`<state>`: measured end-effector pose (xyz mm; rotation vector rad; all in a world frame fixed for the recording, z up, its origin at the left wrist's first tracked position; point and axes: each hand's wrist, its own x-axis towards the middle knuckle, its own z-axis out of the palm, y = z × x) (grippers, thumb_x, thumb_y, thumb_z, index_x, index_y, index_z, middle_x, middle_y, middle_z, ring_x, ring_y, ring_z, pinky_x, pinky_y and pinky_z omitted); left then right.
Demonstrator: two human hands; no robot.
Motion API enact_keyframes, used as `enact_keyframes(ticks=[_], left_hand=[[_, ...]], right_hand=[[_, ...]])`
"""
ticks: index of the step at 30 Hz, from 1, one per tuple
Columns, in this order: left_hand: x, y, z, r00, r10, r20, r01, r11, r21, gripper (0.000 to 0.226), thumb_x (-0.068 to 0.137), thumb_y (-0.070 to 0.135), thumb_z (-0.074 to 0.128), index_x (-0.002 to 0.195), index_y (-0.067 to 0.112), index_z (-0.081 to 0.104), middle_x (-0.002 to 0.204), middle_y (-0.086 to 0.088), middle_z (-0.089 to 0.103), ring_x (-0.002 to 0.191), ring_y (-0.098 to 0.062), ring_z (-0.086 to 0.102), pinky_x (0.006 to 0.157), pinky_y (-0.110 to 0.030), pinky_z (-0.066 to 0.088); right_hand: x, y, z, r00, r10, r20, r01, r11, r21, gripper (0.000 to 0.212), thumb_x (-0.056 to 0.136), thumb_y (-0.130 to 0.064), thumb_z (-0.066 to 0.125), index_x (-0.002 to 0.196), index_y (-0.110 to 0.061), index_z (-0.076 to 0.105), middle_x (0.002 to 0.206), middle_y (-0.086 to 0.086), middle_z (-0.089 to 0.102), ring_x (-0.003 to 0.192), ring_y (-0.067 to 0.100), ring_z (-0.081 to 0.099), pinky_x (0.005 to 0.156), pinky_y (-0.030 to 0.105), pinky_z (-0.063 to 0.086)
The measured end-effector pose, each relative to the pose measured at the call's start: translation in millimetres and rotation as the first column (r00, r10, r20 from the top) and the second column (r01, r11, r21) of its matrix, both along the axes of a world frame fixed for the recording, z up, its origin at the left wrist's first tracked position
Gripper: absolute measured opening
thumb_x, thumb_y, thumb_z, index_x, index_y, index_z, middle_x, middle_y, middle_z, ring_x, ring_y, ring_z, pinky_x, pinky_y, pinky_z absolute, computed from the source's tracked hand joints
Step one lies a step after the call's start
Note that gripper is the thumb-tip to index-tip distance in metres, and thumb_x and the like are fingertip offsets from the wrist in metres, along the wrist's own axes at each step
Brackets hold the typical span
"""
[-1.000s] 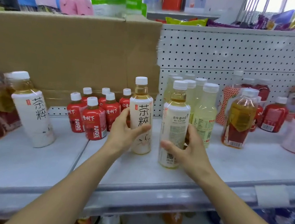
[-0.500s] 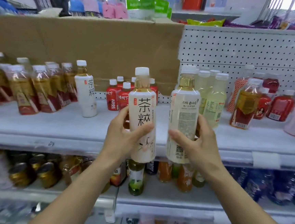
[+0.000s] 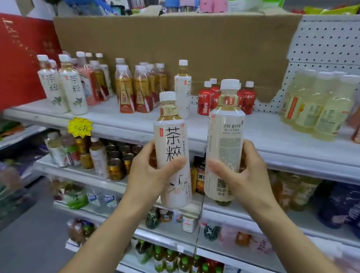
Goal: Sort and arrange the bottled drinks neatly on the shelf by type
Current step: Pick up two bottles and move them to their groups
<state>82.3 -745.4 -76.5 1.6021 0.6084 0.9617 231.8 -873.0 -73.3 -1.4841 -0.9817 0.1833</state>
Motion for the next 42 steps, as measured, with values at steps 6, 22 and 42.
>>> enact_keyframes(ticks=[6, 22, 42], left_hand=[[-67.6, 68.8, 0.1, 0.999, 0.044, 0.004, -0.044, 0.999, 0.005, 0.042, 0.081, 0.022, 0.079, 0.119, 0.026, 0.063, 0.108, 0.008, 0.074, 0.096, -0.009, 0.072, 0.082, -0.036, 0.06], [-230.8, 314.2, 4.8, 0.997, 0.072, -0.029, -0.072, 0.997, 0.005, 0.042, 0.08, 0.021, 0.08, 0.118, 0.027, 0.064, 0.106, 0.009, 0.075, 0.094, -0.009, 0.072, 0.081, -0.037, 0.06], [-198.9, 539.8, 18.9, 0.959, 0.24, 0.15, -0.258, 0.959, 0.116, 0.042, 0.078, 0.026, 0.082, 0.114, 0.033, 0.062, 0.107, 0.011, 0.073, 0.101, -0.013, 0.069, 0.081, -0.041, 0.059]], right_hand=[[-66.1, 76.7, -2.4, 0.997, 0.076, -0.001, -0.076, 0.997, -0.013, 0.055, 0.078, -0.033, 0.081, 0.125, -0.029, 0.052, 0.11, -0.016, 0.068, 0.097, -0.006, 0.066, 0.072, 0.015, 0.056], [-212.3, 325.1, 1.3, 0.993, 0.054, -0.104, -0.049, 0.998, 0.048, 0.044, 0.079, -0.025, 0.079, 0.115, -0.031, 0.054, 0.1, -0.019, 0.067, 0.085, -0.013, 0.064, 0.059, 0.006, 0.05], [-143.3, 520.8, 17.0, 0.993, -0.115, 0.009, 0.113, 0.988, 0.107, 0.057, 0.079, -0.026, 0.079, 0.127, -0.024, 0.049, 0.112, -0.015, 0.066, 0.096, -0.005, 0.064, 0.073, 0.02, 0.053]])
